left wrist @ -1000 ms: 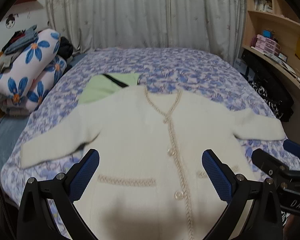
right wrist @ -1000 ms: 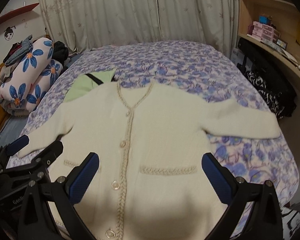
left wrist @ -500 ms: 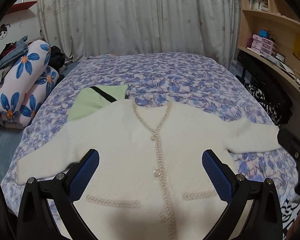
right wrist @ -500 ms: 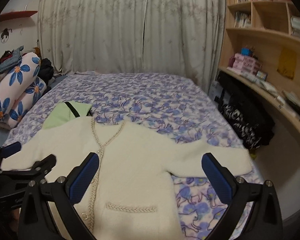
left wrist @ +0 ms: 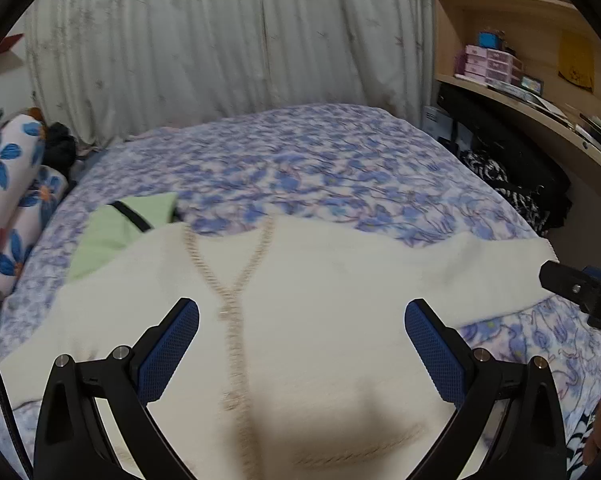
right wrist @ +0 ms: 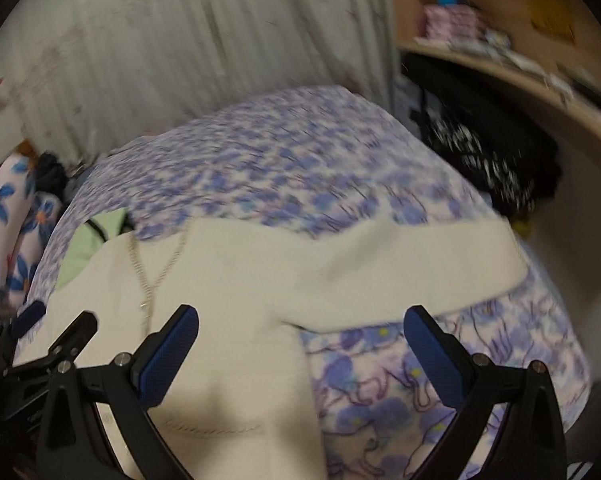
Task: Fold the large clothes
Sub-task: 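Reach the right gripper to the sleeve cuff and close on it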
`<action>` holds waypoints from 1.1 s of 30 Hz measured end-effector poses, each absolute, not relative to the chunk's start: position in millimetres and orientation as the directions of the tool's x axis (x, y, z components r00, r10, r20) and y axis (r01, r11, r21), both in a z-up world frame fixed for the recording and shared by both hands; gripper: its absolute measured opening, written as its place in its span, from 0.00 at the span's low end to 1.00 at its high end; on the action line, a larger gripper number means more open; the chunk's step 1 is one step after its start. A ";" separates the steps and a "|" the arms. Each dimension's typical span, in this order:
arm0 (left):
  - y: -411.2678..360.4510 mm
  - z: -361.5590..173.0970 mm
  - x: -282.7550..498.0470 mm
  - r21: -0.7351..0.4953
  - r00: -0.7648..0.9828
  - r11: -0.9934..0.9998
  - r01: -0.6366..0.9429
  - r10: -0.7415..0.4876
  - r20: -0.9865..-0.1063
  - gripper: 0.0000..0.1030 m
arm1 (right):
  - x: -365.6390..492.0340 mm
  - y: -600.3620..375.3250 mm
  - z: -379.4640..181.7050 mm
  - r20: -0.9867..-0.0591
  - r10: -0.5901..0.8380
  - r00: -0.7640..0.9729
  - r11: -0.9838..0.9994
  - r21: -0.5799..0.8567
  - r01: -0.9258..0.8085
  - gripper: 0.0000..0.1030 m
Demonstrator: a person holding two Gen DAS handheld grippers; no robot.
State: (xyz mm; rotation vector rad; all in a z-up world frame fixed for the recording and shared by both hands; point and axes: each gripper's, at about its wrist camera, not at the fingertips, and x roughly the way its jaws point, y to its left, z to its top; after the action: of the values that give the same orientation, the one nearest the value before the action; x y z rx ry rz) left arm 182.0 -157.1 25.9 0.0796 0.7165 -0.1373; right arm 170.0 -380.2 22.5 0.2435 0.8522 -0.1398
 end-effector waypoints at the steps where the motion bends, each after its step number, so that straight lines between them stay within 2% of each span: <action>1: -166.9 19.0 190.2 0.016 0.734 0.986 0.165 -0.112 -0.670 0.99 | 174.8 -395.1 12.2 -0.771 -0.020 0.636 0.953 0.178 0.246 1.00; 4: -190.0 3.6 206.5 0.006 0.723 0.981 0.192 -0.137 -0.677 0.99 | 185.0 -431.6 -13.4 -0.793 -0.020 0.609 0.924 0.219 0.315 0.99; 8: -217.7 -12.6 223.2 0.021 0.724 0.978 0.208 -0.139 -0.676 0.99 | 200.9 -481.5 -49.4 -0.821 -0.041 0.569 0.877 0.243 0.414 0.88; 10: -231.6 -22.6 236.4 0.015 0.706 0.976 0.218 -0.147 -0.693 0.99 | 207.0 -505.1 -67.3 -0.836 -0.035 0.547 0.843 0.269 0.465 0.87; 18: -265.6 -68.5 282.3 -0.005 0.593 0.978 0.207 -0.129 -0.795 0.99 | 201.8 -583.0 -122.7 -0.850 0.000 0.526 0.671 0.390 0.631 0.86; 23: -282.1 -87.1 295.4 0.052 0.600 0.982 0.181 -0.069 -0.797 0.98 | 204.7 -607.2 -143.5 -0.834 0.038 0.550 0.599 0.460 0.656 0.86; 27: -299.3 -108.6 310.2 0.083 0.547 0.977 0.195 -0.038 -0.837 0.97 | 214.7 -616.8 -151.0 -0.825 0.022 0.565 0.575 0.473 0.668 0.86; 28: -302.5 -115.4 313.7 0.079 0.521 0.976 0.202 -0.038 -0.852 0.90 | 215.5 -617.9 -150.4 -0.826 0.009 0.564 0.579 0.464 0.671 0.82; 29: -302.9 -118.7 315.4 0.068 0.506 0.976 0.208 -0.048 -0.861 0.78 | 218.0 -618.2 -149.5 -0.833 -0.014 0.554 0.587 0.442 0.678 0.70; 30: -302.2 -121.9 316.1 0.054 0.490 0.976 0.209 -0.057 -0.870 0.73 | 220.3 -618.8 -149.6 -0.840 -0.029 0.543 0.593 0.422 0.686 0.61; 32: -297.3 -124.5 315.1 0.023 0.478 0.978 0.205 -0.080 -0.875 0.55 | 222.5 -622.1 -148.4 -0.853 -0.065 0.517 0.599 0.381 0.704 0.17; 33: -293.5 -124.6 313.6 0.000 0.473 0.979 0.203 -0.098 -0.876 0.52 | 221.2 -623.2 -145.0 -0.843 -0.065 0.535 0.603 0.394 0.694 0.12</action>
State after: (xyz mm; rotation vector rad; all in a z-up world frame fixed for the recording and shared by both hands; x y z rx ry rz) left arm 313.6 -293.5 -124.6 0.1091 1.0628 -0.1844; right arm 221.2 -623.2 -145.0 0.8081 0.9009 -0.5158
